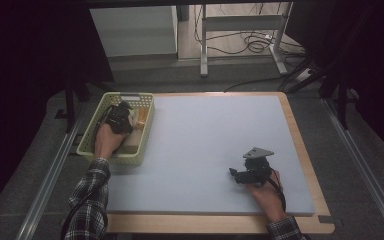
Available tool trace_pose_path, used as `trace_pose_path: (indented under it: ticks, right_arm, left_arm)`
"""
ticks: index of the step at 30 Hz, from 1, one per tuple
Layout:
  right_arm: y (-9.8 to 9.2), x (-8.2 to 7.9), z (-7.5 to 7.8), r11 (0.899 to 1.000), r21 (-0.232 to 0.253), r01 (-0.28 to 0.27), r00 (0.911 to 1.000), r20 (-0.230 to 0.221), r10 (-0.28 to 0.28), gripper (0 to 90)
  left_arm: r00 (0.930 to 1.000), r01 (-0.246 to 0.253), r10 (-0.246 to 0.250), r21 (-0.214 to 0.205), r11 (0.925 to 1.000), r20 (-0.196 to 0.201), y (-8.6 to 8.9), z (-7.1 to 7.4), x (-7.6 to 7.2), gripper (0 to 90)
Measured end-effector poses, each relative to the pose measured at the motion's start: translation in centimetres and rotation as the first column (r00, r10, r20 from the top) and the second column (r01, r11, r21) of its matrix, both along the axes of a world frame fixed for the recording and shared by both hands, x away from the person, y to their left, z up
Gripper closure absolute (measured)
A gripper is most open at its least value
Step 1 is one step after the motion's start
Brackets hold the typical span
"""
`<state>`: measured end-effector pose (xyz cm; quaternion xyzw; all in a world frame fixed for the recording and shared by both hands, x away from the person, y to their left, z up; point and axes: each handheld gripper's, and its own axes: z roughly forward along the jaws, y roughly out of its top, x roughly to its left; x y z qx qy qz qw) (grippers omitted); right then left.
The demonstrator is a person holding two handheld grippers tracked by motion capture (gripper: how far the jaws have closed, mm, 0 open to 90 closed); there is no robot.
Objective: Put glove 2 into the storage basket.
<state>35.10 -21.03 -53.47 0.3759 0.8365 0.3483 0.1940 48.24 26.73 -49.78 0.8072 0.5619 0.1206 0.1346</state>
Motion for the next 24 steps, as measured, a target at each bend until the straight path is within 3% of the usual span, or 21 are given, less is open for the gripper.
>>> trace_pose_path:
  ticks: [4,6,10,14,19,24]
  right_arm:
    - [0.0,0.0,0.0,1.000,-0.003,0.000,1.0000,0.003,0.000,16.1]
    - [0.0,0.0,0.0,1.000,-0.002,-0.001,1.0000,0.002,0.001,16.1]
    - [0.0,0.0,0.0,1.000,-0.002,0.000,1.0000,0.003,0.000,16.1]
    - [0.0,0.0,0.0,1.000,-0.004,0.000,1.0000,0.005,0.000,16.1]
    - [0.0,0.0,0.0,1.000,-0.004,0.000,1.0000,0.005,0.000,16.1]
    - [0.0,-0.1,0.0,1.000,-0.005,0.001,1.0000,0.005,-0.001,16.1]
  left_arm:
    - [0.9997,-0.024,0.024,-0.010,0.9997,0.011,0.6,0.2,0.0,70.6]
    - [0.9981,-0.044,0.046,-0.046,0.9980,0.042,1.5,0.7,-0.2,68.5]
    - [0.9945,-0.052,0.057,-0.058,0.9969,0.088,2.0,1.2,-0.7,61.8]
    - [0.9899,-0.056,0.065,-0.071,0.9958,0.126,2.2,1.7,-1.0,52.5]
    - [0.9883,-0.064,0.077,-0.104,0.9925,0.131,2.4,2.1,-1.2,34.6]
    - [0.9819,-0.080,0.101,-0.137,0.9874,0.160,2.6,2.7,-1.6,23.5]
